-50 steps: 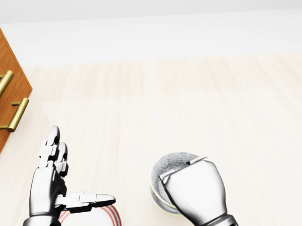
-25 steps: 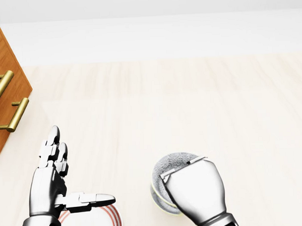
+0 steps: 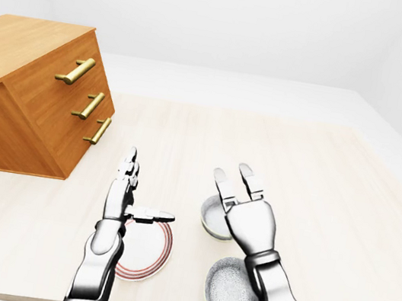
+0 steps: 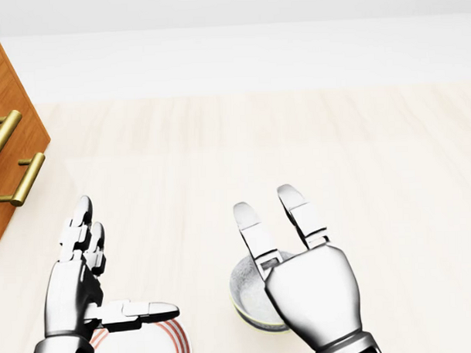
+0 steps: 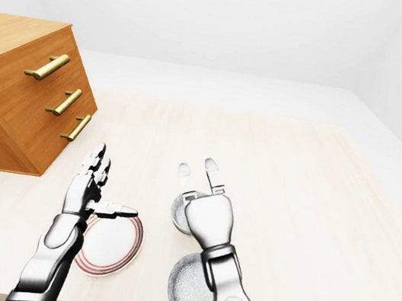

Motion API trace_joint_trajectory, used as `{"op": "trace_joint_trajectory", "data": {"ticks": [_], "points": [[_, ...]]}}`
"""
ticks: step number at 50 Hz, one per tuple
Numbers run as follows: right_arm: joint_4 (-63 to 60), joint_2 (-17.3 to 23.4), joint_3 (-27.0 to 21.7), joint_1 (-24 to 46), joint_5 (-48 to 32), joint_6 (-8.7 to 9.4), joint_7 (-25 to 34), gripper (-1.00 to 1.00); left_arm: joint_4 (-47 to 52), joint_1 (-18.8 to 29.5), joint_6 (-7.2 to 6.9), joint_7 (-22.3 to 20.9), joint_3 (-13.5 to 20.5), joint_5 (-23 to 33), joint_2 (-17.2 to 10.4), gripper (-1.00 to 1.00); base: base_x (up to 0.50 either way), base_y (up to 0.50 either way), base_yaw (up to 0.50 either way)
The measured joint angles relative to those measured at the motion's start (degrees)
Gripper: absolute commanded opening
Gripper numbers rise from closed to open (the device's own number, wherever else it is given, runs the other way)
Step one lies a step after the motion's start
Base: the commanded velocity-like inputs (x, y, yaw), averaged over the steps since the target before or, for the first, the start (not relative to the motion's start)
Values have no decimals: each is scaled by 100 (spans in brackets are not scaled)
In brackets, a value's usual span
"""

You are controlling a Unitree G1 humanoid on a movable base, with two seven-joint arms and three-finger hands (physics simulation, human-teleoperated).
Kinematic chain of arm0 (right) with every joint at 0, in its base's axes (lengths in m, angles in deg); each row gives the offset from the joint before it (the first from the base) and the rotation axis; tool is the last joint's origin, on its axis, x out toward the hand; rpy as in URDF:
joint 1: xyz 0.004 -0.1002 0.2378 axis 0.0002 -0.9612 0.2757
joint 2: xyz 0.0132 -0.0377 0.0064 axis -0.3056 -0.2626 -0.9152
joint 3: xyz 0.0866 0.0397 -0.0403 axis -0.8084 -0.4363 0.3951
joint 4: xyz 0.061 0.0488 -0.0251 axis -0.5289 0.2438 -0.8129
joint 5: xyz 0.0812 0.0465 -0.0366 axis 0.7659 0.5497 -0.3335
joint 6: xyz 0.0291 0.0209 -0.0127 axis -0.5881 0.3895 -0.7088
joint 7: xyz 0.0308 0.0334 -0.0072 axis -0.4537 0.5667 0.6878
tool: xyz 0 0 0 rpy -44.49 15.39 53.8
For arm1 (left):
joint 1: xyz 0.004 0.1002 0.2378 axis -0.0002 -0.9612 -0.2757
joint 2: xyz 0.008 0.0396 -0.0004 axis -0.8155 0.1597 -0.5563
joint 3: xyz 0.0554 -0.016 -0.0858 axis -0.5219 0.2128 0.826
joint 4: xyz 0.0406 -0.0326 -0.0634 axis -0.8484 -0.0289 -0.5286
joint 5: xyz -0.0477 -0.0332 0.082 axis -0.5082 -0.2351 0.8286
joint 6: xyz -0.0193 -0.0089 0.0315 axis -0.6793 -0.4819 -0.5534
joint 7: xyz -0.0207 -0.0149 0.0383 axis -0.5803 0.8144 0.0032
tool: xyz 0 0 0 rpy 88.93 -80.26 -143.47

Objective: Stack the bowl at the front on the bowl in the middle.

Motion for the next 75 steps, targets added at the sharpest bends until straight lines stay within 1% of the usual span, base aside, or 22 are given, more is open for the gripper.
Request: {"op": "trace_joint_trajectory", "data": {"ticks": [12, 28, 43, 58, 75], "points": [[-458, 18, -228, -47, 261, 0, 397, 100, 7, -6, 1, 7, -9, 10, 5, 100, 0, 0, 0], [-743, -10, -425, -18, 391, 0, 615, 100, -51, 10, 42, 15, -11, 13, 5, 100, 0, 0, 0], [-1176, -41, -642, 84, 562, 0, 908, 100, -59, 15, 42, 21, -14, 15, 5, 100, 0, 0, 0], [-1765, -96, -928, 263, 829, 0, 1423, 100, -70, 12, 56, 26, -14, 19, 5, 100, 0, 0, 0], [-2290, -155, -1134, 549, 1063, 0, 1988, 100, -67, 5, 55, 28, -12, 13, 6, 100, 0, 0, 0]]}}
